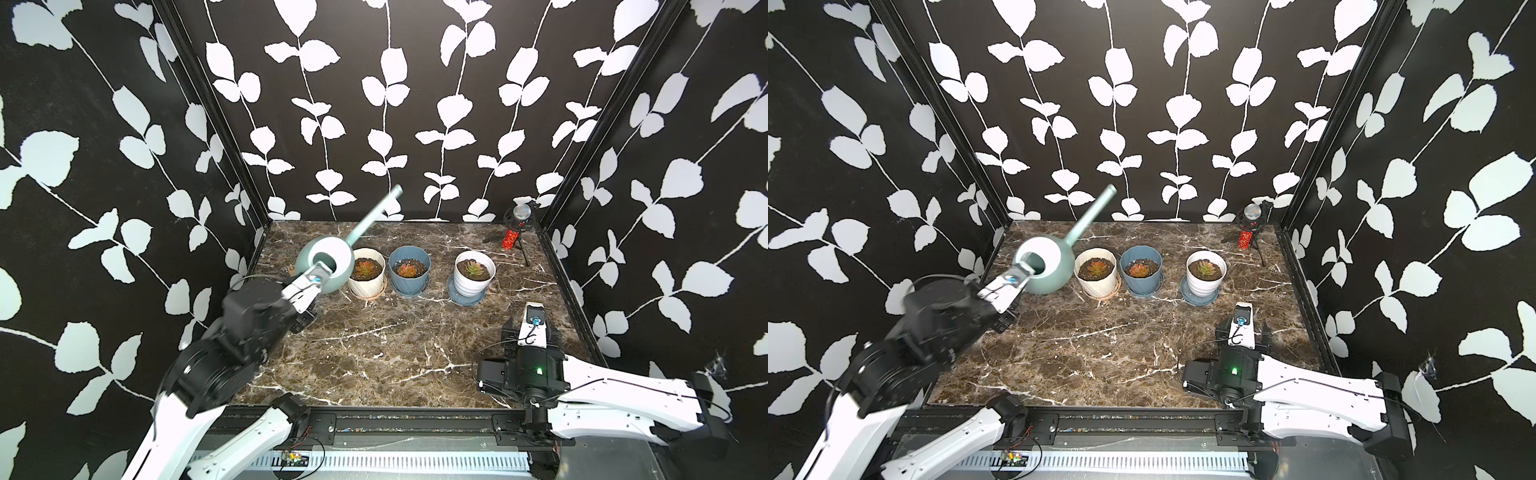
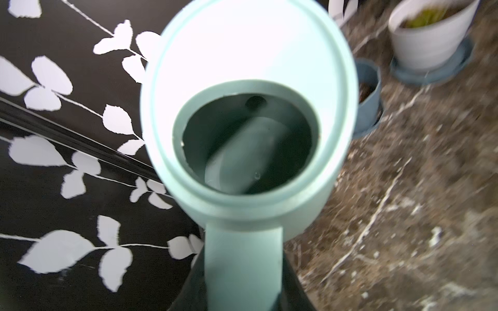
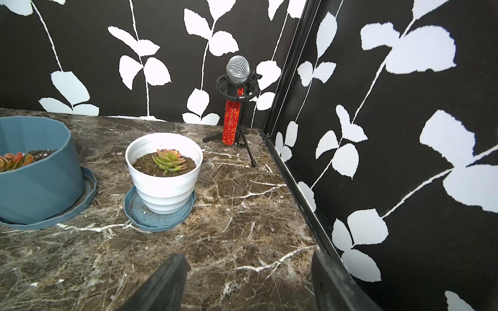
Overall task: Water the succulent around the soil edge
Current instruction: Place the watering can at the center of the board.
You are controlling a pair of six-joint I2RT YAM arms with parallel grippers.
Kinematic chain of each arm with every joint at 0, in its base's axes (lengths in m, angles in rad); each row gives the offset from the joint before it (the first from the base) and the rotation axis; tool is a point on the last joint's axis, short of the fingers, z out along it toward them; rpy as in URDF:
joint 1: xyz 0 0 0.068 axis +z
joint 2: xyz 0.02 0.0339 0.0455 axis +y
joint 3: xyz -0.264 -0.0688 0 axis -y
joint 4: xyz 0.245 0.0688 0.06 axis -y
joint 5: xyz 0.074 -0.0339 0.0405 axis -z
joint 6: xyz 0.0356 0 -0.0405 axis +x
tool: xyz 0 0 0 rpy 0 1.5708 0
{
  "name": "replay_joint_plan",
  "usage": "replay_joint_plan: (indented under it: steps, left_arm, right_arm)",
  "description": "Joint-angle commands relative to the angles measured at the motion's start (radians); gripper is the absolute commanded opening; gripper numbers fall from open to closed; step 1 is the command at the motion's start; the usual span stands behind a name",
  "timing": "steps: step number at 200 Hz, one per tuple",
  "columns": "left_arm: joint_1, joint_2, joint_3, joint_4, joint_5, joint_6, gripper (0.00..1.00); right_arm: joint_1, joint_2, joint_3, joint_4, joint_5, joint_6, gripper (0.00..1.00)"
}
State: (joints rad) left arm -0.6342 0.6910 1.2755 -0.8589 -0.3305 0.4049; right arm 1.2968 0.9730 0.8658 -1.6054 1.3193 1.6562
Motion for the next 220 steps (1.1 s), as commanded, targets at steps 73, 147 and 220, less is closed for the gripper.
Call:
replay_joint_plan:
  steps: [73,147,220]
  left_arm:
    - [-0.683,0.186,-0.440,0.786,-0.626,-0.391,0.00]
    - [-0.786,0.389,-0.471,0.654,-0.792,-0.846,0.00]
    - [-0.786,0.474,-0.478,0.555,-0.645,-1.180,0.00]
  right_arm:
    - [-0.005,-0.010,0.114,-0.126,0.049,0.036,0.75]
    - [-0.007,0.010,0.131,-0.192,0.048,0.097,0.75]
    - [-0.010,0.013,0.131,-0.192,0.045,0.089,0.75]
